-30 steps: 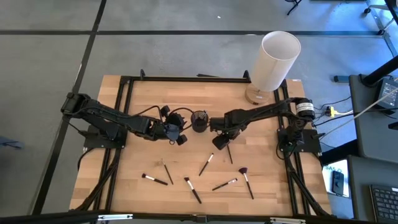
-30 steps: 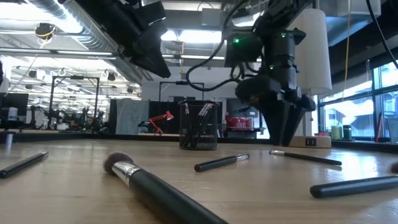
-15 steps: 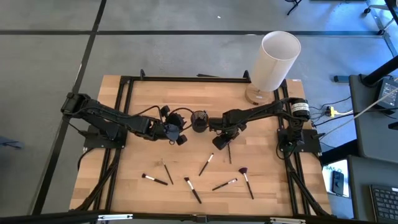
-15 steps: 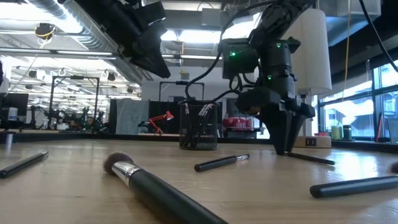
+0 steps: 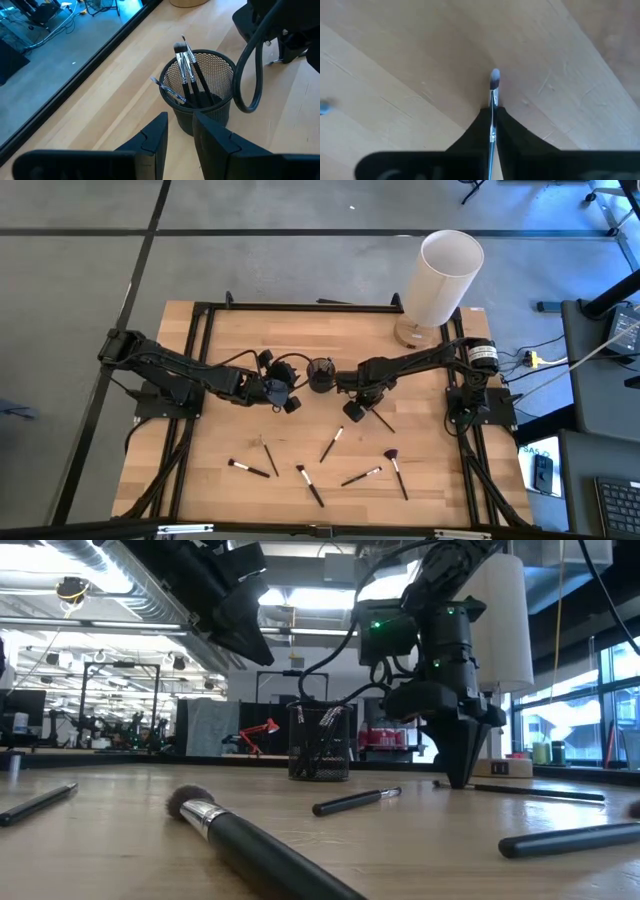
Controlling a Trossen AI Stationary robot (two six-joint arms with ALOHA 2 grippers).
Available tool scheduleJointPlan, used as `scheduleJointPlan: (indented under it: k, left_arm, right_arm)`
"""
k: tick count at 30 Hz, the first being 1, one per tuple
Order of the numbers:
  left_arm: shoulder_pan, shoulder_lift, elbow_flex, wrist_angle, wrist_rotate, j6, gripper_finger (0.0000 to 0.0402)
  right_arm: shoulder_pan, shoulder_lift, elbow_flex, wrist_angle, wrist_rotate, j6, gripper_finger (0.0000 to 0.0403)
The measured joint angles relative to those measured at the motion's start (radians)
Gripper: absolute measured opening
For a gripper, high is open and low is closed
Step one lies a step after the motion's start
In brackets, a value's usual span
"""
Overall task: Sort items
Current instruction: Put the eyeshadow brush into the organizer
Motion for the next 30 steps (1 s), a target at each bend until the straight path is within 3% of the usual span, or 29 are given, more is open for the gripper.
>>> scheduleJointPlan:
  k: [7,13,19,25,30]
  left_arm:
    - [-0.001,0.000,0.000,-0.024,0.000,0.000,0.0086]
    - [-0.001,0.000,0.000,-0.066,0.000,-0.031,0.0086]
    - [-0.001,0.000,0.000,-0.067,0.000,-0.045,0.0086]
    - [-0.001,0.000,0.000,-0.055,-0.029,-0.046,0.0086]
    - [0.000,0.000,0.000,-0.044,-0.028,-0.045,0.0086]
  right_arm:
    - [0.003,-0.060,-0.007,0.019,0.036,-0.023,0.0015]
    - [0.003,-0.247,-0.010,0.054,0.109,-0.014,0.0018]
    - [0.000,-0.452,-0.009,0.130,0.261,-0.031,0.0014]
    - [0.000,-0.565,-0.005,0.403,0.523,-0.158,0.0015]
    - [-0.001,-0.529,-0.014,0.714,0.607,-0.284,0.0015]
